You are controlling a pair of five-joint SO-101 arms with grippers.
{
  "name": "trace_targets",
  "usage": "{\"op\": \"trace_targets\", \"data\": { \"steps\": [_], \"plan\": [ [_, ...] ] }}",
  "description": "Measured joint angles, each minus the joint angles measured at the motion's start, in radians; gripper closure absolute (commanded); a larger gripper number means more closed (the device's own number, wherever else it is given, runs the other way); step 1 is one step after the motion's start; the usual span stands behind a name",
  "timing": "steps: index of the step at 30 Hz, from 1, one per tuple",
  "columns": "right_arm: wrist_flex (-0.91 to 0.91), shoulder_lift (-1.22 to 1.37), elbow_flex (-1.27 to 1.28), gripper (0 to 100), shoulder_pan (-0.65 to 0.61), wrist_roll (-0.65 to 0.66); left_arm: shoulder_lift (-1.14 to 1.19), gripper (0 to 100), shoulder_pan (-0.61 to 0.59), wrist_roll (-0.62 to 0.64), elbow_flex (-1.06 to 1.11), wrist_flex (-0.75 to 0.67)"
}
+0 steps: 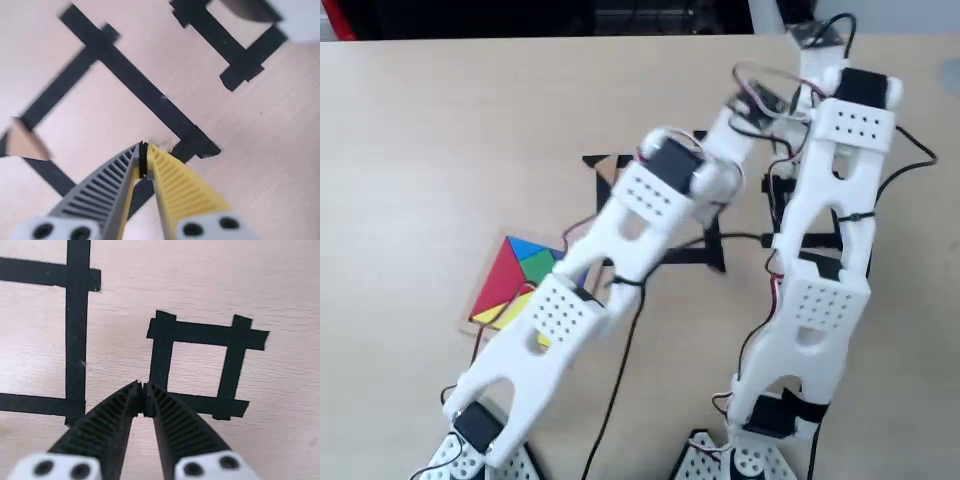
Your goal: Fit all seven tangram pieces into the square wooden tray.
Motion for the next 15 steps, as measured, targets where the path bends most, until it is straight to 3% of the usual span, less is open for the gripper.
{"op": "trace_targets", "data": {
  "steps": [5,10,15],
  "plan": [
    [0.0,-0.063,0.0,98.8,0.008,0.0,-0.203,97,-0.055,-0.029,0.0,0.002],
    [0.0,-0.08,0.0,98.8,0.014,0.0,-0.546,97,-0.178,-0.055,-0.002,0.002],
    [0.0,-0.08,0.0,98.7,0.015,0.0,-0.901,97,-0.416,-0.055,0.203,0.002]
  ]
}}
